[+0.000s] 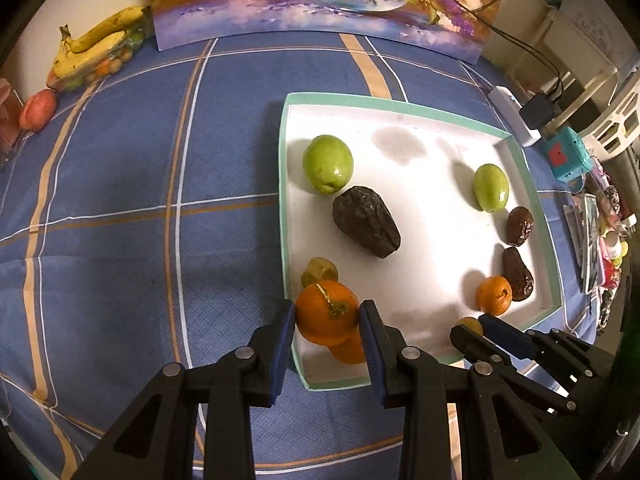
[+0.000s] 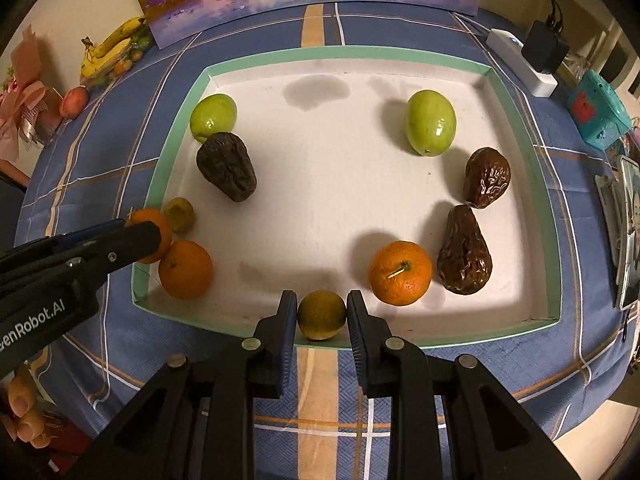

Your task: Organize fruits

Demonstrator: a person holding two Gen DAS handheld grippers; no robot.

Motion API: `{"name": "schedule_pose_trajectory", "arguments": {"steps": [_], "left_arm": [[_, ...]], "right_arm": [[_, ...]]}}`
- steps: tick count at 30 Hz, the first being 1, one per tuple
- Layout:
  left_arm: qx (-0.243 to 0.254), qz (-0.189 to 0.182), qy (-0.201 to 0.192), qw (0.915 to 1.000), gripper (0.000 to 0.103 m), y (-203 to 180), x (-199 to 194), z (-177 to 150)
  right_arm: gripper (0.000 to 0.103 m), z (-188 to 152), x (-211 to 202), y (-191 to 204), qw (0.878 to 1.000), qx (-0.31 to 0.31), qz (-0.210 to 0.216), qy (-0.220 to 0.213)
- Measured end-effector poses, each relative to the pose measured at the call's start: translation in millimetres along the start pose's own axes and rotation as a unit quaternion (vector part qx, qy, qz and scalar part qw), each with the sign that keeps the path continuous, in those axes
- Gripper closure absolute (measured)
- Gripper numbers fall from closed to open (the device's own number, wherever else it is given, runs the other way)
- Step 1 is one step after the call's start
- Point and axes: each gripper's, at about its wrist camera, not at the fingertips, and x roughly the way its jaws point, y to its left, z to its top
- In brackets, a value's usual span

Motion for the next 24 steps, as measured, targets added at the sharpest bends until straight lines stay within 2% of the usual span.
{"name": "schedule_pose_trajectory", "arguments": {"steps": [2, 7, 13, 14, 18, 20, 22, 24], "left_arm": [[-0.004, -0.003, 0.005, 1.0, 0.062, 4.2, 0.1, 0.1], [-0.009, -0.011, 0.01, 0.9999, 0.061, 7.9, -0.2, -3.6], [-0.012, -0.011, -0.008, 0.9998, 0.05, 13.9, -17.6, -11.7], [-0.012, -0.007, -0.012, 0.9998, 0.044, 15.1, -20.8, -13.4], [-0.017, 0.037, -0.026, 0.9988, 0.029, 24.4, -32.2, -23.1], [-0.02, 0.069, -0.028, 0.997, 0.015, 31.6, -34.8, -31.0], [-0.019, 0.095, -0.03, 0.9948, 0.007, 37.1, -35.6, -38.0], [-0.016, 0.122, -0.031, 0.9919, 0.004, 43.5, -36.2, -46.4]], "right_arm": [[0.076, 0.0, 1.1, 1.0, 1.0, 0.002, 0.001, 0.001], [0.076, -2.7, 3.7, -0.9, 1.0, 0.008, -0.001, 0.001], [0.076, -8.4, -1.6, -0.8, 1.0, 0.014, 0.002, -0.011], [0.076, -9.5, -3.3, -0.8, 1.0, 0.015, 0.002, -0.014], [0.076, -16.7, -11.9, -1.2, 0.999, 0.018, 0.005, -0.027], [0.072, -21.7, -17.1, 0.7, 0.999, 0.017, 0.005, -0.036], [0.057, -26.0, -20.0, 3.1, 0.999, 0.016, 0.006, -0.039], [0.052, -31.2, -21.7, 8.1, 0.999, 0.013, 0.005, -0.04]]}}
